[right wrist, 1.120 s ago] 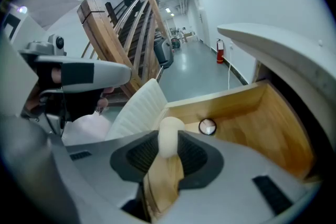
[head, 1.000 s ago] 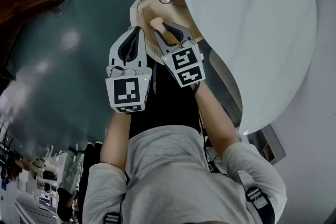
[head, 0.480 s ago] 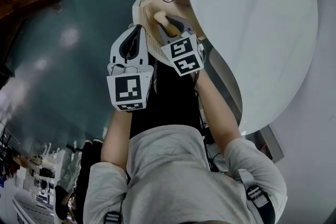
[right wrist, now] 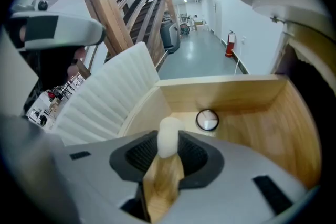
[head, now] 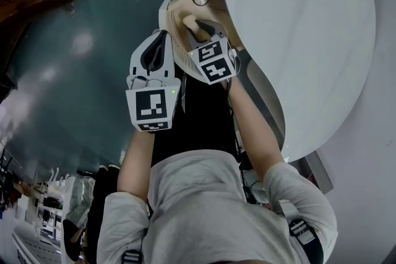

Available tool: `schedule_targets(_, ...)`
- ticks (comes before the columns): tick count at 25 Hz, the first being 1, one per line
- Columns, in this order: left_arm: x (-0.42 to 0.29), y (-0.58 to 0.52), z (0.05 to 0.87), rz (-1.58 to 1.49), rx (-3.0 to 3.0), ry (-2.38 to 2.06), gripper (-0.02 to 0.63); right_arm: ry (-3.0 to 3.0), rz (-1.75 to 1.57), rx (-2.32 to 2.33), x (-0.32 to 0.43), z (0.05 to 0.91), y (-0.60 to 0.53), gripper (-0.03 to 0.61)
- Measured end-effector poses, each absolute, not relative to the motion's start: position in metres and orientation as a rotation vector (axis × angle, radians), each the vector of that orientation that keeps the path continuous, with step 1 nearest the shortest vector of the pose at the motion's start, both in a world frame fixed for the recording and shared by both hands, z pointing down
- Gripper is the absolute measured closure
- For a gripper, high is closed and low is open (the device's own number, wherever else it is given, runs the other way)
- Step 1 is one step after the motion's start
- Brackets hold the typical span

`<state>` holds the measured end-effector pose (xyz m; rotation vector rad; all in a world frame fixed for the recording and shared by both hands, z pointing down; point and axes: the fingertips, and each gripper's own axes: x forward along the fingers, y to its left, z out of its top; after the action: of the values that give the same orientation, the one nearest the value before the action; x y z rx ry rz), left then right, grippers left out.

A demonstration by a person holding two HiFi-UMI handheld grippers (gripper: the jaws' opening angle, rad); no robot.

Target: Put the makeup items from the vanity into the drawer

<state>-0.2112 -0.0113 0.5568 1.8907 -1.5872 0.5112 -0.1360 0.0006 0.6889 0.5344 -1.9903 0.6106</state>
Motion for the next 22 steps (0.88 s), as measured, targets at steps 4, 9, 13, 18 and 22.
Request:
schedule_targets(4, -0.211, -0.008, 0.561, 0.505, 1.881, -1.575, 0.607, -1.978, 0.636, 0.53, -0.136, 0.7, 0.004, 0.448)
schedule_targets(9, -0.213, -0.007, 0.562, 0.5, 1.878, -1.577, 0.607, -1.951, 0.633, 0.525, -0.136, 0.71, 0.003, 0.427)
schedule_targets(13, -0.211, -0.005, 0.563, 0.506, 1.883, -1.566, 0.607, -1.951, 0.633, 0.529, -0.135, 0.711, 0.004, 0.397)
schedule_targets(18, -0.211, -0.004, 0.56, 0.499, 1.881, -1.569, 0.607, -1.994, 0.627, 0.555, -0.137, 0.698, -0.001, 0.397)
schedule_targets(22, -0.211, -0.005, 0.555, 0.49, 1.879, -1.583, 0.607, -2.047, 0.608, 0.582, -0.138, 0.671, -0.006, 0.432)
